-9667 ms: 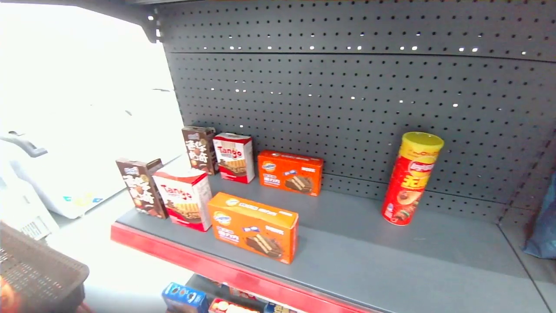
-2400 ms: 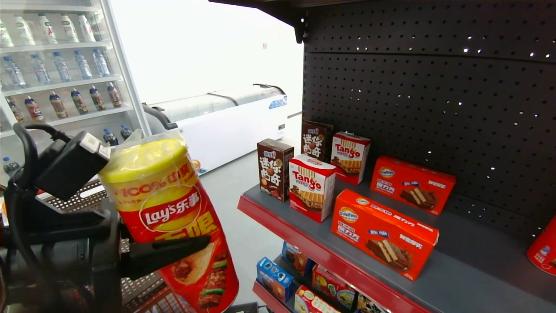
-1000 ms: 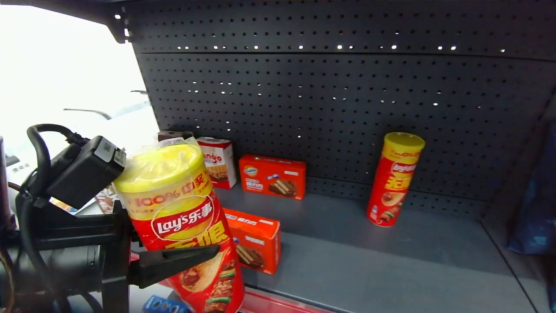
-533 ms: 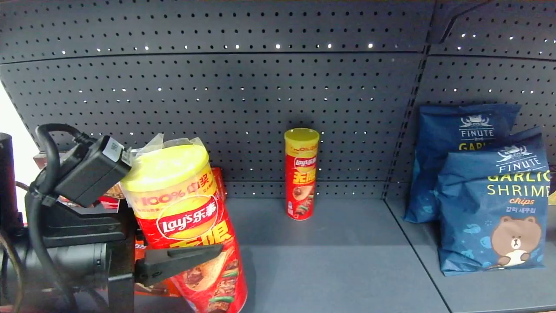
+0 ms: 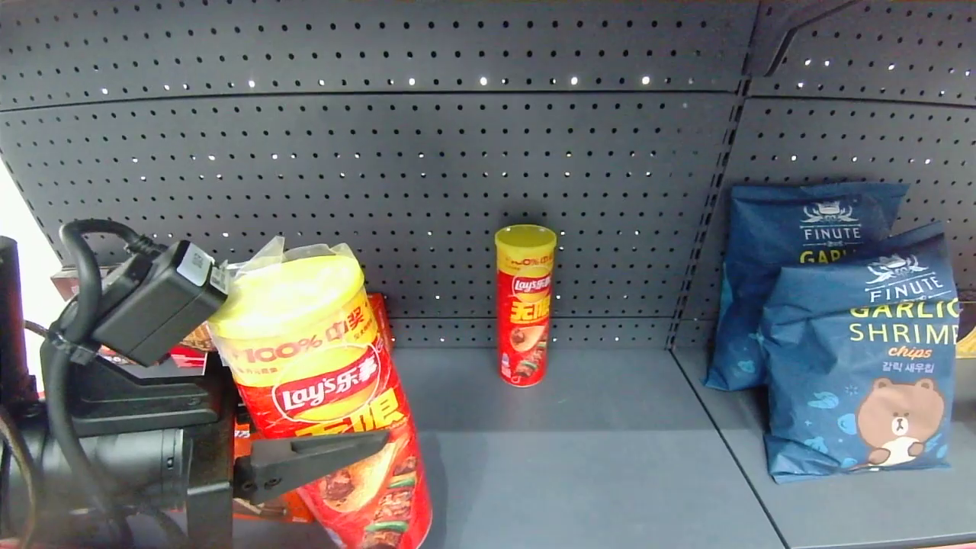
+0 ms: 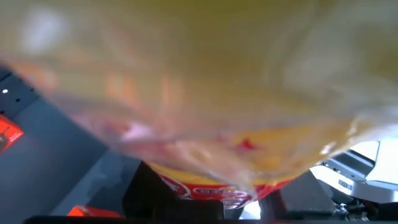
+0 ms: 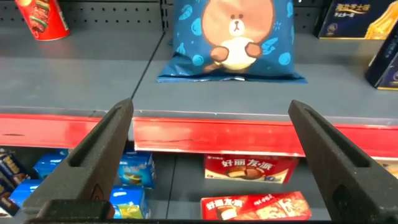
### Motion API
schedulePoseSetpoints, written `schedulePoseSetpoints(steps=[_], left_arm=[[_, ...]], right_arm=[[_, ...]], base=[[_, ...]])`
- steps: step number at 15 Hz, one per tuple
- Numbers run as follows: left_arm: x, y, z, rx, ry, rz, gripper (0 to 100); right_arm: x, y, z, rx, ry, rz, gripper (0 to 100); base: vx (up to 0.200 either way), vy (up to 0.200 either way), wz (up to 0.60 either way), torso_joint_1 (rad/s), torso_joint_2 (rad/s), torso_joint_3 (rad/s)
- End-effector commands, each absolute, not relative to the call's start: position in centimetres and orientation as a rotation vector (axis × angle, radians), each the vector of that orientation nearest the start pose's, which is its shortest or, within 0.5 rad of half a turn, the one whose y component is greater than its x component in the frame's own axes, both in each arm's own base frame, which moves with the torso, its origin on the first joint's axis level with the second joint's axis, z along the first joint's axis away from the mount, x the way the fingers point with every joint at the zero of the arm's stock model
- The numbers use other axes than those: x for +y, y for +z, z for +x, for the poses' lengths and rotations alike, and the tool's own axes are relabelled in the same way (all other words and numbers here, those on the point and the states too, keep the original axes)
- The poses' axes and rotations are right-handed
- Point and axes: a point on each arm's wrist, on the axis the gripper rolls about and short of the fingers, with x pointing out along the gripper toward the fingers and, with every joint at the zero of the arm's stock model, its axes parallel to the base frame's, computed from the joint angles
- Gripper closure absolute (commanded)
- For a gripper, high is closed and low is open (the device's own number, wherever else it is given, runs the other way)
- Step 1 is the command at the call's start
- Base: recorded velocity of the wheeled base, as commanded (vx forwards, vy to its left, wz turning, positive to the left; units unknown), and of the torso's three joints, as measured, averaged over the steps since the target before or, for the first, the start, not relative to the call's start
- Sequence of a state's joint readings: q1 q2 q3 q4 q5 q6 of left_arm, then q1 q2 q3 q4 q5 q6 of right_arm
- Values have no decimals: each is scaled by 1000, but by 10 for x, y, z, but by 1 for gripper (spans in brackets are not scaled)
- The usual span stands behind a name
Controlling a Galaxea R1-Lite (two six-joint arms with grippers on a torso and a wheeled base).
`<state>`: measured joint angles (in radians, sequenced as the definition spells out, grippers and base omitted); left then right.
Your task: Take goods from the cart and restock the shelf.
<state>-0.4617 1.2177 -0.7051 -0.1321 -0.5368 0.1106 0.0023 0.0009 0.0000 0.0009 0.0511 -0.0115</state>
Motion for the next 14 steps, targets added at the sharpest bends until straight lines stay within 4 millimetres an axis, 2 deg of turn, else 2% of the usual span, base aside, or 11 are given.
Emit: schedulePoseSetpoints(steps=[1,3,4,5,6,8,10,14], left_arm=[[-89,222,153,351,-1005,84,100],[-89,224,153,344,-1005,83,100],[-89,223,153,349,-1005,83,100],[-89,221,153,360,-1005,83,100],[-89,221,153,352,-1005,83,100],[-90,225,156,342,-1005,83,100],[-91,225,158,344,-1005,82,100],[-95,222,162,364,-1011,85,100]], right_arm=[[1,77,-19,50,109,-46,0],[1,79,-19,37,121,-54,0],[1,97,-22,-13,118,-45,0],[1,151,-22,-53,148,12,0],[3,183,3,59,228,72,0],[6,182,12,92,360,-89,0],[13,201,33,135,438,-94,0],[38,229,78,205,611,-73,0]], base=[[0,0,0,0,0,0],[0,0,0,0,0,0],[0,0,0,0,0,0],[0,0,0,0,0,0],[0,0,0,0,0,0],[0,0,0,0,0,0],[0,0,0,0,0,0],[0,0,0,0,0,0]])
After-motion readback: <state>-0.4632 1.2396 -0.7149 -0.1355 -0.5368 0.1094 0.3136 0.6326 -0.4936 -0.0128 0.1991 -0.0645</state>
